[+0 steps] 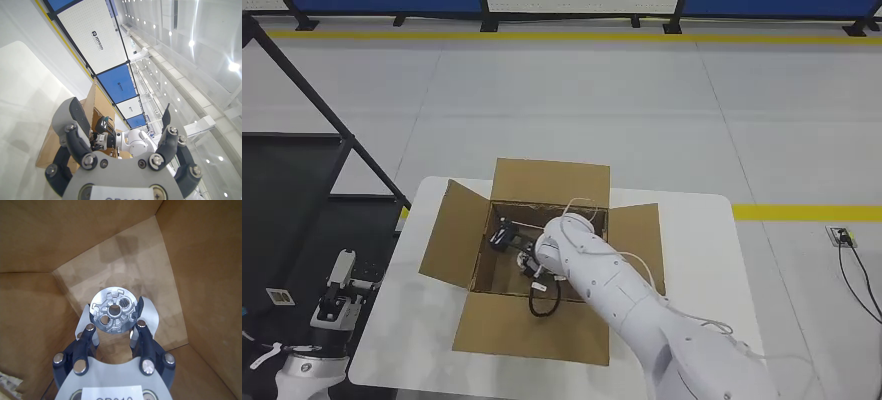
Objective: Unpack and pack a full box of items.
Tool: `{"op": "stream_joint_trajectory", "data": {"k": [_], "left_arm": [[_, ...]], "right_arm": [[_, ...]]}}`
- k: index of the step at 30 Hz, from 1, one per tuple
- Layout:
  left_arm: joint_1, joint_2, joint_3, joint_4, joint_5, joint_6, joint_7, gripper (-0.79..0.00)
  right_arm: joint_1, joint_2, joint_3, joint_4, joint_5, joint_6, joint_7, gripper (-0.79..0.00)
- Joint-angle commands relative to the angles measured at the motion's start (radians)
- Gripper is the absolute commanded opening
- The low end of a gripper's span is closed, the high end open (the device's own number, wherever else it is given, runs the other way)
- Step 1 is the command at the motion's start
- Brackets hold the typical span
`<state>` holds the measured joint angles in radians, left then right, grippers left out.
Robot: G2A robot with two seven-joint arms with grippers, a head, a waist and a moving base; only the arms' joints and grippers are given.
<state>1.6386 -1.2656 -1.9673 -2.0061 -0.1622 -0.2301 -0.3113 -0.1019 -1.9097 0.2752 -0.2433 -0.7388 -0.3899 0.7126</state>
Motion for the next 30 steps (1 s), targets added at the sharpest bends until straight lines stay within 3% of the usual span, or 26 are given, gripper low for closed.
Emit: {"op": "stream_joint_trajectory", "data": {"k": [1, 2, 4, 5, 6, 20, 26, 30], "left_arm": [[0.0, 0.0, 0.0, 0.0, 0.0, 0.0, 0.0, 0.0], [0.0, 0.0, 0.0, 0.0, 0.0, 0.0, 0.0, 0.0], [0.0, 0.0, 0.0, 0.0, 0.0, 0.0, 0.0, 0.0], [0.0, 0.0, 0.0, 0.0, 0.0, 0.0, 0.0, 0.0], [0.0, 0.0, 0.0, 0.0, 0.0, 0.0, 0.0, 0.0], [0.0, 0.0, 0.0, 0.0, 0.0, 0.0, 0.0, 0.0], [0.0, 0.0, 0.0, 0.0, 0.0, 0.0, 0.0, 0.0], [0.0, 0.0, 0.0, 0.0, 0.0, 0.0, 0.0, 0.0]], "right_arm": [[-0.002, -0.006, 0.001, 0.018, -0.007, 0.004, -0.01, -0.785], [-0.002, -0.008, 0.004, 0.027, -0.005, 0.001, -0.013, -0.613], [-0.001, -0.012, 0.008, 0.038, -0.004, -0.003, -0.016, -0.348], [0.0, -0.014, 0.01, 0.043, -0.005, -0.006, -0.016, -0.055], [0.001, -0.015, 0.013, 0.048, -0.004, -0.009, -0.018, 0.0], [0.045, -0.009, 0.051, 0.028, 0.001, -0.132, -0.119, 0.0], [0.09, 0.016, 0.081, -0.012, 0.005, -0.188, -0.176, 0.0], [0.11, 0.049, 0.111, -0.057, 0.018, -0.289, -0.212, 0.0]]}}
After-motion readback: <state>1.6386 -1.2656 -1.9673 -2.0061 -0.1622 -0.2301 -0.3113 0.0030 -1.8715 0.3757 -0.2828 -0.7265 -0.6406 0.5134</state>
